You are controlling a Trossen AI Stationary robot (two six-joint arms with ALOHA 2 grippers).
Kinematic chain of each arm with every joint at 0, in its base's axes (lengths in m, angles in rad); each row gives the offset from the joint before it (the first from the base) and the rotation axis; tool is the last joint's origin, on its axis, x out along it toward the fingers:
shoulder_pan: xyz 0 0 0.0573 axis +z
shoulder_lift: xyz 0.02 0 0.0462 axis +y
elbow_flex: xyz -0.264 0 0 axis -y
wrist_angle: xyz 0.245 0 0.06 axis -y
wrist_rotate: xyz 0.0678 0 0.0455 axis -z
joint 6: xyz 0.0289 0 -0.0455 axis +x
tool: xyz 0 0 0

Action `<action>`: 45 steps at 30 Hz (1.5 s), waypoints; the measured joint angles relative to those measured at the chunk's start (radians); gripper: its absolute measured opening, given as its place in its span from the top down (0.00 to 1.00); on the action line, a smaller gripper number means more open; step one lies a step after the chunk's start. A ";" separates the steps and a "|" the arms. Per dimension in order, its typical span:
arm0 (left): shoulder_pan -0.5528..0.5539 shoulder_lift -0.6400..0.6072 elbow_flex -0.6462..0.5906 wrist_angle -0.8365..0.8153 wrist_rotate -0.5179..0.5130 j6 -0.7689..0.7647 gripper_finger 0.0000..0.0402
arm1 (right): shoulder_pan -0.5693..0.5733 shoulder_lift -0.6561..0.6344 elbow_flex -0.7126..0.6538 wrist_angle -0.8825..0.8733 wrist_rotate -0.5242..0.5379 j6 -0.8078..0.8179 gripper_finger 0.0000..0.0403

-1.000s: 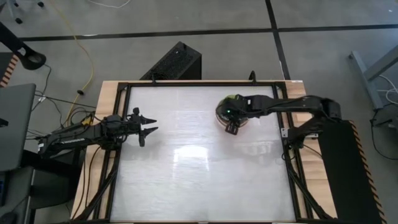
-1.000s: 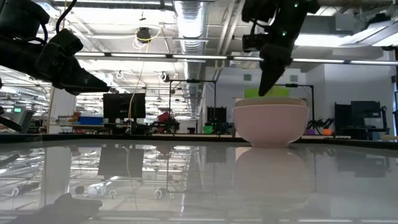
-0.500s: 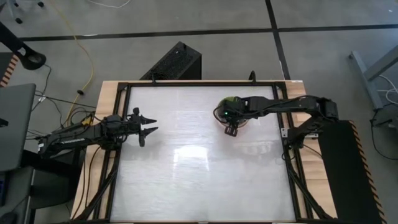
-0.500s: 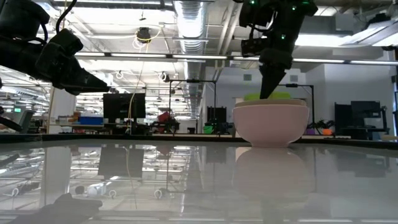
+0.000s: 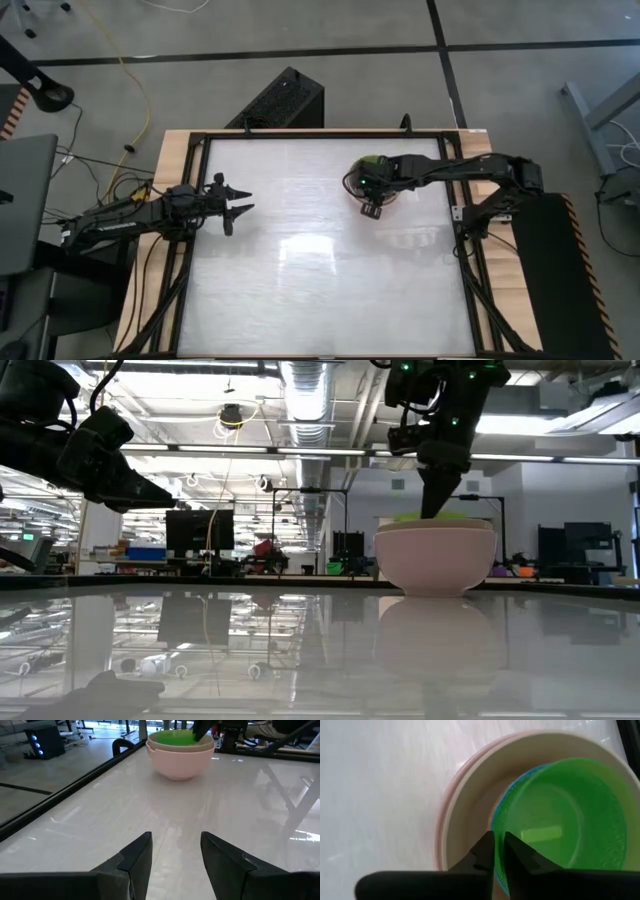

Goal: Nest bowls inside each other
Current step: Stack the green bowl on top of the blue patterned bowl, then return to Home Position

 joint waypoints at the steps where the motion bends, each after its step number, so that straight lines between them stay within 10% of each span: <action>1: 0.000 0.000 0.000 0.000 0.000 0.000 0.61 | 0.000 0.000 0.000 -0.003 0.000 0.007 0.85; 20: 0.000 0.000 0.000 0.000 0.000 0.000 0.61 | 0.003 -0.004 0.231 -0.211 -0.063 0.011 0.52; 34: 0.000 0.000 0.000 0.000 0.000 0.000 0.61 | 0.169 -0.031 0.320 -0.046 -0.235 0.036 0.63; 45: 0.000 0.000 0.000 0.000 0.000 0.000 0.61 | 0.179 -0.460 -0.199 0.462 -0.167 -0.003 0.73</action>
